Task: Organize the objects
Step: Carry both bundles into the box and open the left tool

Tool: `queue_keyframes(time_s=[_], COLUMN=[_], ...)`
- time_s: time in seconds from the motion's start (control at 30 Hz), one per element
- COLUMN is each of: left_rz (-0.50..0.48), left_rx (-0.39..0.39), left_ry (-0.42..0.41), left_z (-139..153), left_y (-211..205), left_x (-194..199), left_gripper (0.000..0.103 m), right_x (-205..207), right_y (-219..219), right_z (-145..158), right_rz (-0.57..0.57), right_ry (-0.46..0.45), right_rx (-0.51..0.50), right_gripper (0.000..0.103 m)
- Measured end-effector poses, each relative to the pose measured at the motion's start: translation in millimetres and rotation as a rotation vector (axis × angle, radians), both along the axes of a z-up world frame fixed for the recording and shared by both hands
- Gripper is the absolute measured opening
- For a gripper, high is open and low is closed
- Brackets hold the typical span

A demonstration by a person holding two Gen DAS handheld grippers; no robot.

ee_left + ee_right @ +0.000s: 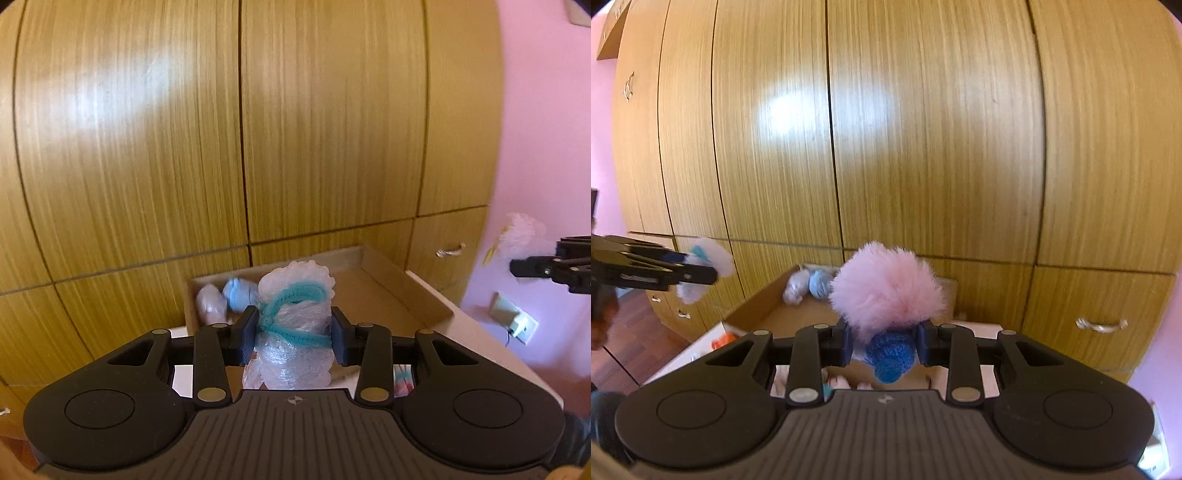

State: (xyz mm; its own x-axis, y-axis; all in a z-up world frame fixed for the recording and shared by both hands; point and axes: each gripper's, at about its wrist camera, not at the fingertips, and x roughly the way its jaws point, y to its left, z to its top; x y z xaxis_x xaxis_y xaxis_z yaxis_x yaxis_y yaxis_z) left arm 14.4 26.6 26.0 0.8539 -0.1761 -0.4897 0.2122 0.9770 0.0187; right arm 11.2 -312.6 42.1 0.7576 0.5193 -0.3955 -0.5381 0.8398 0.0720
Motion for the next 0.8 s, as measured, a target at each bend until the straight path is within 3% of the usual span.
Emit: queue_keyframes(time_s=[0.17,0.3,0.63,0.8], left_rz=[0.031,0.047,0.042,0.057], left_rx=[-0.035,-0.008,0.075,0.090], left_ry=[0.069,0.129,0.253,0.296], left_z=[-1,-13,-79,-97], left_y=[-9,-23,-53,-51], left_x=[55,103,197,225], left_gripper=[0.047,0.047,0.047,0.048], right_x=[37,75,174,212], right_y=[22,43,92,115], right_z=[7,-2,-51,-73], right_rz=[0.032,0.052,0.045,0.057], right_ry=[0.013,0.065,0.234,0.289], right_rx=[-0.025,-0.049,-0.108,-0.158], right_gripper=[0.029,0.029,0.029,0.029])
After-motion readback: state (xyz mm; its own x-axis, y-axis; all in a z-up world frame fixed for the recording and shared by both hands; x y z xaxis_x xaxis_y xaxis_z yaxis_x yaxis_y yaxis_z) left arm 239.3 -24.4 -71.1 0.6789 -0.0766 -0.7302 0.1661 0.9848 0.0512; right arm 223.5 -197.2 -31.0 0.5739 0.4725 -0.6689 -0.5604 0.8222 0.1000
